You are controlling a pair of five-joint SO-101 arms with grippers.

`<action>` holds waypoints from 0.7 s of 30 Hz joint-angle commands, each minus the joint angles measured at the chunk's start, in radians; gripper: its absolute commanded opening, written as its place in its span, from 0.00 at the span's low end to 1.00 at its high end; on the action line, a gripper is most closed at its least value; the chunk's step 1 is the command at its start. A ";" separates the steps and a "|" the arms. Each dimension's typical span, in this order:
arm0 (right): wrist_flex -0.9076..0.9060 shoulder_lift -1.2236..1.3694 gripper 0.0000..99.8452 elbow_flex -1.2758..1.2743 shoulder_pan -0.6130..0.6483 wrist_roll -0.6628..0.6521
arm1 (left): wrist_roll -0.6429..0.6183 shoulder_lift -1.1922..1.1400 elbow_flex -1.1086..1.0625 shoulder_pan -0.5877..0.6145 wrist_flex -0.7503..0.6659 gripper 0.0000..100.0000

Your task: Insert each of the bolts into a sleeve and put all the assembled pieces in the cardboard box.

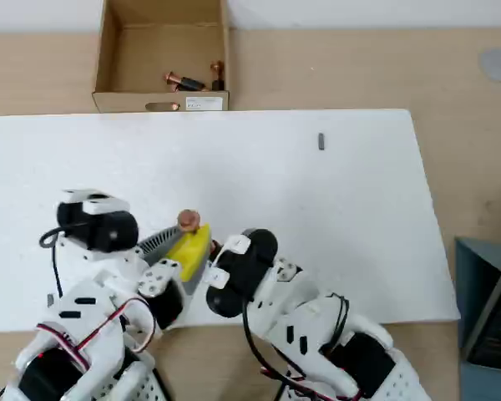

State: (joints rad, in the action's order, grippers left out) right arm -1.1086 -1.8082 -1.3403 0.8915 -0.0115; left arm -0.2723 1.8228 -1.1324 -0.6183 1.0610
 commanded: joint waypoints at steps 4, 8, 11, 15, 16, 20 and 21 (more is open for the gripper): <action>0.025 -0.120 0.01 0.002 0.007 -0.011 | -0.046 0.004 0.002 -0.020 0.035 0.00; 0.025 -0.120 0.01 0.002 0.007 -0.011 | -0.155 0.004 0.000 -0.028 0.044 0.00; 0.025 -0.120 0.01 0.002 0.007 -0.011 | -0.160 0.004 0.000 -0.029 0.044 0.00; 0.025 -0.120 0.01 0.002 0.007 -0.011 | -0.160 0.002 0.000 -0.029 0.066 0.00; 0.025 -0.120 0.01 0.002 0.007 -0.011 | -0.160 0.002 0.000 -0.029 0.083 0.01; 0.025 -0.120 0.01 -0.004 0.007 -0.011 | -0.160 0.001 0.011 -0.018 0.138 0.14; 0.025 -0.120 0.01 -0.008 0.007 -0.011 | -0.160 0.001 0.011 -0.017 0.152 0.17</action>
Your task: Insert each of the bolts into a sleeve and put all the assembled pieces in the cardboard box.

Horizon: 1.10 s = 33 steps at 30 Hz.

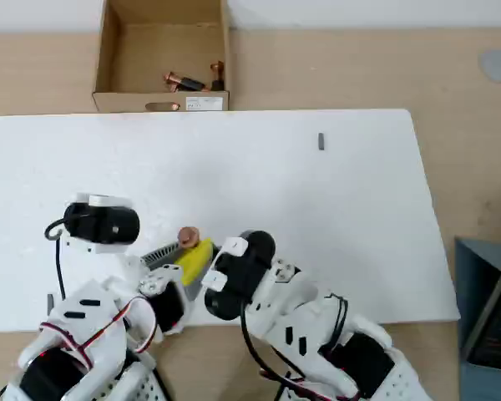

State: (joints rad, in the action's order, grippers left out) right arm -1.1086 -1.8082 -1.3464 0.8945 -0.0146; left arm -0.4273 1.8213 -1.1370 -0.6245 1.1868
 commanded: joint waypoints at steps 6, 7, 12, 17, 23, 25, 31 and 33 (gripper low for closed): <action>0.029 -0.120 0.01 -0.013 0.004 -0.008 | -0.005 0.001 0.055 -0.011 0.081 0.22; 0.029 -0.120 0.01 -0.013 0.004 -0.008 | -0.003 0.001 0.068 -0.011 0.081 0.22; 0.029 -0.120 0.01 -0.015 0.004 -0.008 | 0.098 -0.001 0.107 0.095 0.074 0.22; 0.031 -0.120 0.01 -0.013 0.004 -0.008 | 0.193 0.001 0.152 0.221 0.074 0.22; 0.031 -0.120 0.01 -0.016 0.002 -0.008 | 0.201 0.001 0.213 0.301 0.074 0.22; 0.029 -0.120 0.01 -0.005 -0.008 -0.008 | 0.203 0.001 0.204 0.365 0.072 0.20; 0.012 -0.120 0.01 0.054 -0.300 -0.006 | 0.235 0.002 0.114 0.571 0.074 0.00; -0.008 -0.116 0.01 0.082 -0.414 -0.006 | 0.287 0.002 0.041 0.623 0.071 0.01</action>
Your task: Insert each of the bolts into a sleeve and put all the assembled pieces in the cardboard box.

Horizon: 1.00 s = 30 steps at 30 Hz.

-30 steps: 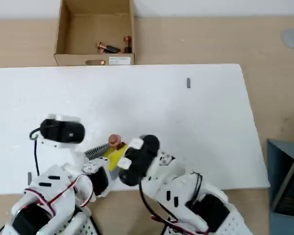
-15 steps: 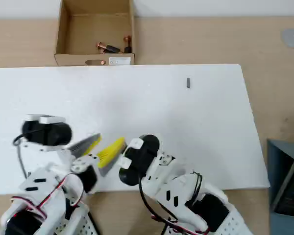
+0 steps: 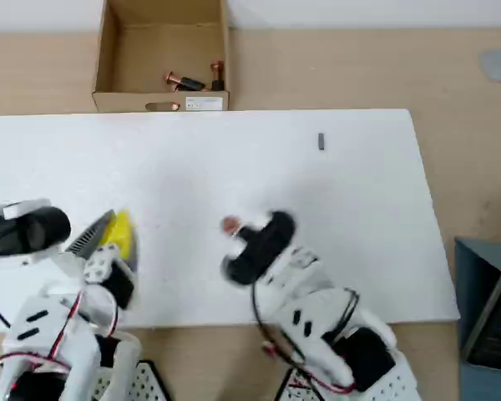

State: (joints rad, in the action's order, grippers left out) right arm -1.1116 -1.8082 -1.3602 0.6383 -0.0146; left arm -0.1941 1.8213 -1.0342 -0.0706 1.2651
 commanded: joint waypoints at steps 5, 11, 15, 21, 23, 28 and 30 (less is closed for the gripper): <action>-0.072 -0.114 0.01 0.162 -0.332 -0.003 | 0.147 0.004 -0.278 0.129 -0.098 0.00; -0.126 -0.113 0.01 0.251 -0.354 0.025 | 0.203 0.004 -0.473 0.130 -0.252 0.00; -0.183 -0.111 0.01 0.302 -0.354 0.069 | 0.235 0.004 -0.551 0.126 -0.307 0.00; -0.209 -0.012 0.01 0.435 -0.354 0.066 | 0.276 0.004 -0.609 0.132 -0.344 0.00; -0.209 0.087 0.01 0.515 -0.354 0.068 | 0.278 0.004 -0.632 0.132 -0.345 0.00; -0.201 0.384 0.01 0.740 -0.349 0.069 | 0.278 0.004 -0.658 0.127 -0.345 0.00; -0.201 0.501 0.01 0.834 -0.348 0.069 | 0.278 0.004 -0.658 0.127 -0.345 0.00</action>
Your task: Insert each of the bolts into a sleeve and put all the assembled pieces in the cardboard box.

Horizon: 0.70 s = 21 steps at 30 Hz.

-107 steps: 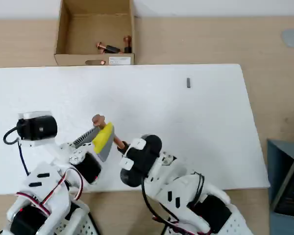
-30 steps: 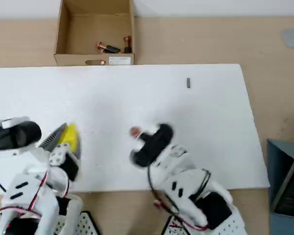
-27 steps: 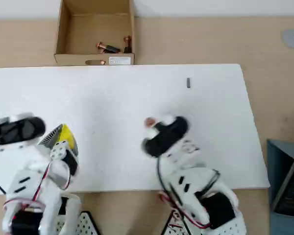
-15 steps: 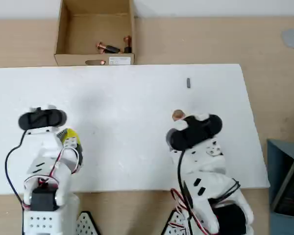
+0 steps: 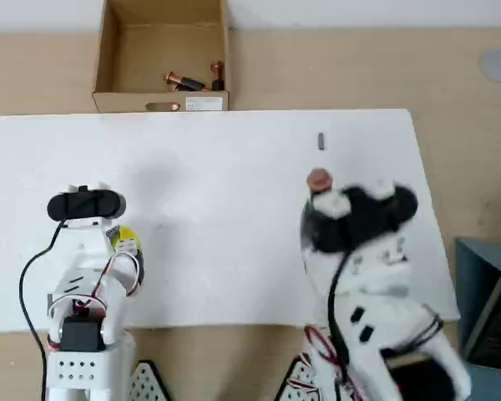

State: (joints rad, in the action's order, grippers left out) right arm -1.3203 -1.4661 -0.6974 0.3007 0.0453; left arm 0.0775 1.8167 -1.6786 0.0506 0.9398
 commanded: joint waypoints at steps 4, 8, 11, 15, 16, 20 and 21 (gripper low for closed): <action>0.009 0.361 0.01 0.334 -0.010 0.009 | 0.003 0.008 -0.014 0.008 -0.020 0.00; 0.069 0.527 0.01 0.450 -0.010 0.003 | 0.005 0.008 -0.011 0.015 -0.012 0.00; 0.137 0.630 0.01 0.533 -0.001 0.002 | 0.005 0.008 -0.011 0.015 -0.015 0.00; 0.206 0.773 0.01 0.621 0.031 -0.041 | 0.005 0.008 -0.011 0.015 -0.015 0.00; 0.233 0.808 0.01 0.639 0.038 -0.043 | 0.006 0.008 -0.011 0.015 -0.017 0.00; 0.364 0.943 0.01 0.707 0.045 -0.048 | 0.006 0.008 -0.011 0.015 -0.018 0.00; 0.393 0.977 0.01 0.723 0.045 -0.048 | 0.006 0.008 -0.011 0.015 -0.018 0.00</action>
State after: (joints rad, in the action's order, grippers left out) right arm -1.0288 -0.5577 -0.0806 0.3299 0.0038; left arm 0.0760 1.8167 -1.6786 0.0537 0.9398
